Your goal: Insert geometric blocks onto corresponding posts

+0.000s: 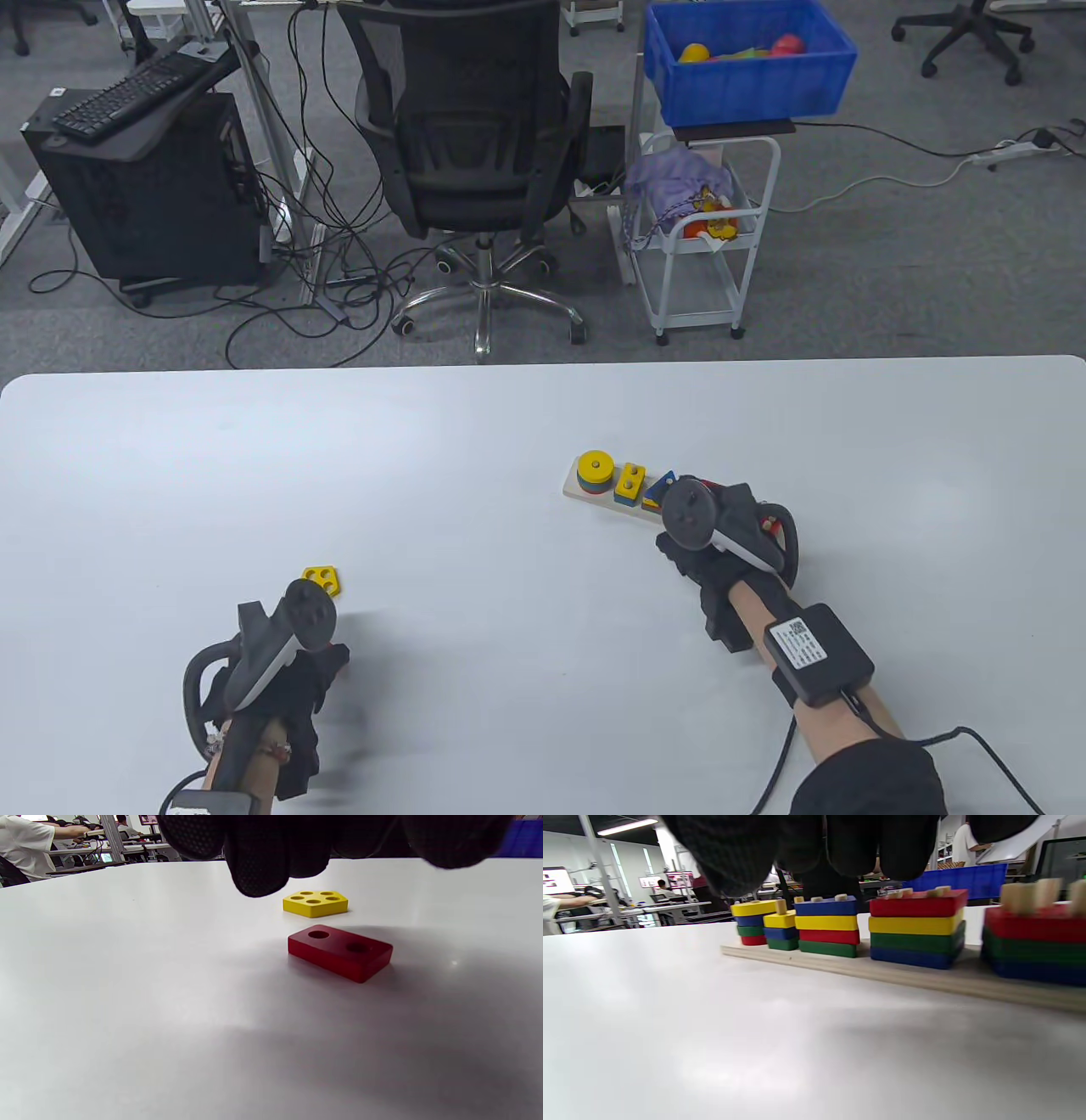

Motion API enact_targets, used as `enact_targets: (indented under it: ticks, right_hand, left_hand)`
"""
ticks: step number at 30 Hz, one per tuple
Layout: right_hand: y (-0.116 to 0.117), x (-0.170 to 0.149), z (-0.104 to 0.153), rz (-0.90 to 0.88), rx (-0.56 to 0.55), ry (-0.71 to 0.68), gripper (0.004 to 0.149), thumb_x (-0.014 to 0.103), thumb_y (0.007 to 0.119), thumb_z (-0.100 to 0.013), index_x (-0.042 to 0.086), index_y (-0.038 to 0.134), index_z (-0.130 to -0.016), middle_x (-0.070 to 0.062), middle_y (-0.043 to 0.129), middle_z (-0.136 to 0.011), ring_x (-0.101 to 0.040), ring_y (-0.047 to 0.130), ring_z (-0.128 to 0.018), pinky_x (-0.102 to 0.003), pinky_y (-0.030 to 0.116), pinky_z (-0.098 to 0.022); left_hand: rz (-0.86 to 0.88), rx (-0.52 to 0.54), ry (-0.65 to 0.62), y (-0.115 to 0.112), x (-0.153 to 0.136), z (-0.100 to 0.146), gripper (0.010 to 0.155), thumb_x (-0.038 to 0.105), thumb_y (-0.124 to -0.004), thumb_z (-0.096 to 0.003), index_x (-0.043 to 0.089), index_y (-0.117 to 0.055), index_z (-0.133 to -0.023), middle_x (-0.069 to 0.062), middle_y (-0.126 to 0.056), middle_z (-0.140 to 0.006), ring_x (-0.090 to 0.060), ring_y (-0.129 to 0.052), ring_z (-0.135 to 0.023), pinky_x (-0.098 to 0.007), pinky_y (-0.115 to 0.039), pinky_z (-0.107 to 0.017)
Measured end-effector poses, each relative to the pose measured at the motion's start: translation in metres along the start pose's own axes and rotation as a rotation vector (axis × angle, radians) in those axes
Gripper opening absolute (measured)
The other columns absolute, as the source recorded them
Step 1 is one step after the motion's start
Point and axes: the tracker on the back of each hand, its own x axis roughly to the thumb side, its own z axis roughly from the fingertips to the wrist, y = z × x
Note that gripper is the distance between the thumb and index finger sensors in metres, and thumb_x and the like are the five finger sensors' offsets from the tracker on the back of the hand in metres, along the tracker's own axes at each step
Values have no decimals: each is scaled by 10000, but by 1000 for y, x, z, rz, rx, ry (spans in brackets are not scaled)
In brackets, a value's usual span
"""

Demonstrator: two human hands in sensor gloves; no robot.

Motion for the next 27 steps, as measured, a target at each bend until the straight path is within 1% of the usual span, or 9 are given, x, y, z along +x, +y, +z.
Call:
enact_targets:
  ticks: [3, 9, 13, 15, 17, 21, 23, 25, 27]
  right_hand:
    - [-3, -2, 29, -6, 16, -27, 609, 406, 785, -452, 215, 615, -1005, -166, 617, -1074, -458, 685, -944, -729, 551, -634]
    - [-8, -3, 76, -40, 20, -60, 603, 412, 779, -458, 213, 621, -1005, -174, 625, -1071, -464, 696, -937, -728, 561, -626]
    - [1, -3, 99, -58, -4, -62, 607, 420, 775, -458, 215, 619, -1008, -169, 627, -1073, -461, 705, -934, -726, 567, -625]
    - [9, -6, 106, -84, -32, -48, 602, 419, 777, -456, 210, 631, -1002, -176, 639, -1066, -464, 718, -925, -727, 574, -618]
    - [16, -9, 106, -71, 34, -59, 596, 419, 772, -459, 210, 632, -999, -174, 640, -1063, -461, 720, -922, -725, 579, -615]
    - [22, -9, 108, -52, 37, -65, 592, 413, 773, -458, 205, 637, -996, -177, 641, -1060, -461, 724, -918, -726, 576, -614]
    - [23, -7, 109, -21, 44, -74, 592, 415, 771, -459, 210, 633, -997, -174, 637, -1063, -461, 716, -924, -726, 570, -621]
    - [23, -7, 109, -22, 40, -80, 592, 414, 770, -459, 207, 635, -996, -175, 639, -1062, -462, 719, -922, -726, 571, -618]
    - [23, -6, 110, -21, 43, -87, 590, 412, 769, -460, 208, 635, -996, -176, 638, -1062, -461, 720, -921, -726, 572, -618]
  left_hand:
    - [-49, -59, 28, -7, 4, -2, 692, 555, -809, -385, 402, -603, -1027, 87, -664, -1133, -195, -808, -987, -462, -648, -750]
    - [-89, -34, 34, -10, 8, -2, 682, 515, -829, -387, 415, -604, -1022, 105, -638, -1148, -184, -776, -1023, -474, -621, -768]
    - [-142, -43, 10, -15, 12, -4, 663, 430, -853, -399, 462, -599, -1011, 179, -605, -1163, -181, -728, -1067, -498, -582, -790]
    - [-197, -70, -11, -19, 14, -5, 623, 369, -835, -424, 493, -611, -992, 226, -590, -1161, -163, -697, -1090, -505, -558, -803]
    - [-252, -58, -17, -24, 17, -8, 617, 344, -836, -424, 507, -616, -978, 247, -594, -1149, -146, -704, -1085, -498, -560, -804]
    - [-271, -17, -12, -26, 19, -10, 595, 392, -856, -398, 487, -646, -947, 202, -693, -1069, -113, -781, -1016, -472, -585, -795]
    - [-292, 24, -21, -28, 22, -10, 578, 395, -858, -388, 465, -673, -932, 183, -739, -1025, -101, -820, -980, -459, -602, -788]
    - [-366, 89, -34, -31, 26, -10, 576, 404, -838, -376, 458, -678, -926, 186, -765, -999, -92, -847, -951, -433, -628, -777]
    - [-375, 82, -26, -32, 29, -8, 577, 401, -825, -383, 450, -668, -935, 182, -758, -1005, -97, -838, -955, -439, -621, -780]
